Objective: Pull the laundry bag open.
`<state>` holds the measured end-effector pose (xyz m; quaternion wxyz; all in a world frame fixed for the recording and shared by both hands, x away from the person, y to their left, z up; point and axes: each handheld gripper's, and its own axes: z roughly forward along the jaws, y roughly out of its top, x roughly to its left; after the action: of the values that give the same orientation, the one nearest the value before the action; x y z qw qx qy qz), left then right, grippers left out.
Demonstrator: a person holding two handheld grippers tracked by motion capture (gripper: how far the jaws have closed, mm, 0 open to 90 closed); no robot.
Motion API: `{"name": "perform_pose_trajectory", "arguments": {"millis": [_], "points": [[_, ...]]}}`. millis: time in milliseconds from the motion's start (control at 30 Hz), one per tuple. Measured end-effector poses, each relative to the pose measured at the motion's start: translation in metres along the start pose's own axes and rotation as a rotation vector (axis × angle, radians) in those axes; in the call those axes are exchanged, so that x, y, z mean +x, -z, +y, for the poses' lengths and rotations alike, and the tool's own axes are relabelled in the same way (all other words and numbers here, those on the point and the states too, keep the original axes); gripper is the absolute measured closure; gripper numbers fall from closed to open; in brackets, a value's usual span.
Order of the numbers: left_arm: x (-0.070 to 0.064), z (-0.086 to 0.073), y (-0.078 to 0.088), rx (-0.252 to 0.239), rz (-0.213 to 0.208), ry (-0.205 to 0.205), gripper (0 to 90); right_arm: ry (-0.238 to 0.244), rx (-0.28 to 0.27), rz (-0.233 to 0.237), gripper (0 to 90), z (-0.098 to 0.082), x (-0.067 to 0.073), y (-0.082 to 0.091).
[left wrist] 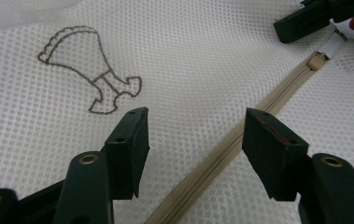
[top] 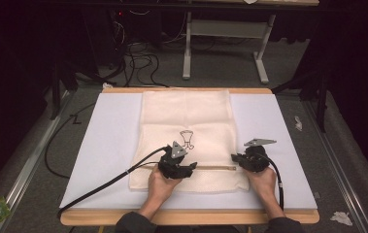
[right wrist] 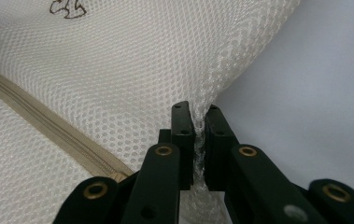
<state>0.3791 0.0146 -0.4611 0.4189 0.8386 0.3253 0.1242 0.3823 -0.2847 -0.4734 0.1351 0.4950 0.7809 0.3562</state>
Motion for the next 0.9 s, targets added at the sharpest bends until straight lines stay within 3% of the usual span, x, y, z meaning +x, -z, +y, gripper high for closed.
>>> {"name": "perform_pose_trajectory", "arguments": {"millis": [300,800,900], "points": [[-0.011,0.007,0.000,0.006,-0.029,-0.031,43.5,-0.012,-0.028,0.040,87.3,0.002,-0.001,0.010],[-0.048,0.027,-0.024,0.030,-0.164,-0.098,55.9,-0.009,-0.083,0.075,87.6,0.008,0.003,0.023],[-0.052,0.029,-0.027,0.030,-0.173,-0.103,56.7,-0.010,-0.094,0.083,87.6,0.011,0.004,0.026]]}}
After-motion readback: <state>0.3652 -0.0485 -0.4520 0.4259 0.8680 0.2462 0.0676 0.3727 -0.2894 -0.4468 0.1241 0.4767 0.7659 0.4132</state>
